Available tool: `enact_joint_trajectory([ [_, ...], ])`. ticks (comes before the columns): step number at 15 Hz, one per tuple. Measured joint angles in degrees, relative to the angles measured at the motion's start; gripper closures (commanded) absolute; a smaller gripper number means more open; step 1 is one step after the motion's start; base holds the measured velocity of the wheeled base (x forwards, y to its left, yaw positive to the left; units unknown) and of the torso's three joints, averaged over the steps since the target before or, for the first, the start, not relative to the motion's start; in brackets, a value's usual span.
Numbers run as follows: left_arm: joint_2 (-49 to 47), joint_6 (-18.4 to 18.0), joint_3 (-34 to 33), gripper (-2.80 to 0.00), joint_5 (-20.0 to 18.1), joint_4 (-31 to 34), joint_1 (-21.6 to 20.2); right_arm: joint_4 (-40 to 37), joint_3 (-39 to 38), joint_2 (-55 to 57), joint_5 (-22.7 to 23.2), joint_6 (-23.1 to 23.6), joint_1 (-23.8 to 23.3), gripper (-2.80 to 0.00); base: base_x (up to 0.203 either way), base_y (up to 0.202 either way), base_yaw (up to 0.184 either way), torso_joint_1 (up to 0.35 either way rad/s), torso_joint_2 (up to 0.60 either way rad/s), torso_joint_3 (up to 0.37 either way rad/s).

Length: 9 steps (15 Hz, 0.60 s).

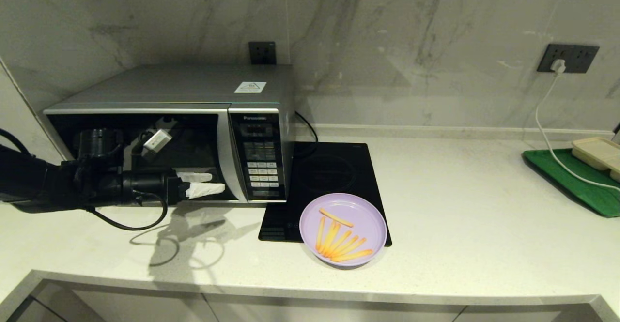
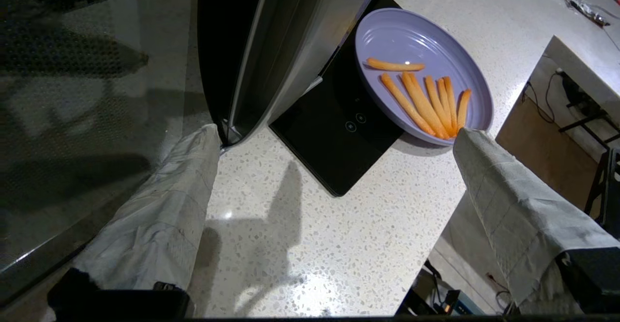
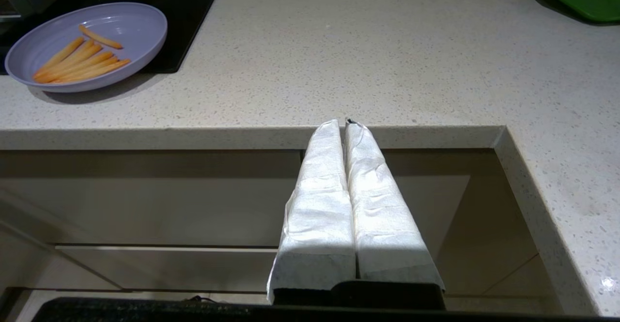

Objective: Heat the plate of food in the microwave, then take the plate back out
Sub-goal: Open the microwave oven

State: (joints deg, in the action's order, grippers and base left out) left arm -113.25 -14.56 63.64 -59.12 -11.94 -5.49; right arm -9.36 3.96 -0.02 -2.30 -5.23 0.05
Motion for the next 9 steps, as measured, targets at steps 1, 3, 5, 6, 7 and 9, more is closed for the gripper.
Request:
enact_joint_trajectory([
  [1,-0.36,-0.17,0.26,-2.8,0.02,-0.02,0.24,0.0,0.0,-0.01,0.02,0.0,0.0,0.0,0.0,0.0,0.0,0.0,0.0,0.0],
  [3,-1.25,-1.6,1.38,-2.8,0.17,-0.99,0.48,0.02,0.0,-0.02,-0.01,0.0,0.0,0.0,0.0,0.0,0.0,0.0,0.0,0.0],
  [5,-1.55,-1.9,1.83,-2.8,0.33,-1.12,0.99,0.02,0.0,0.0,0.0,0.0,0.0,0.0,0.0,0.0,0.0,0.0,0.0,0.0],
  [6,-1.55,-1.9,1.93,-2.8,0.3,-1.12,1.27,0.02,0.0,0.0,0.0,-0.02,0.0,0.0,0.0,0.0,0.0,0.0,0.0,0.0],
  [7,-1.53,-1.9,2.08,-2.8,0.34,-1.12,1.51,0.02,0.0,-0.02,-0.01,0.0,0.0,0.0,0.0,0.0,0.0,0.0,0.0,0.0],
  [9,-1.72,-1.78,3.06,-2.8,0.55,-1.12,1.74,0.0,0.0,-0.02,0.0,-0.01,0.0,0.0,0.0,0.0,0.0,0.0,0.0,0.0],
])
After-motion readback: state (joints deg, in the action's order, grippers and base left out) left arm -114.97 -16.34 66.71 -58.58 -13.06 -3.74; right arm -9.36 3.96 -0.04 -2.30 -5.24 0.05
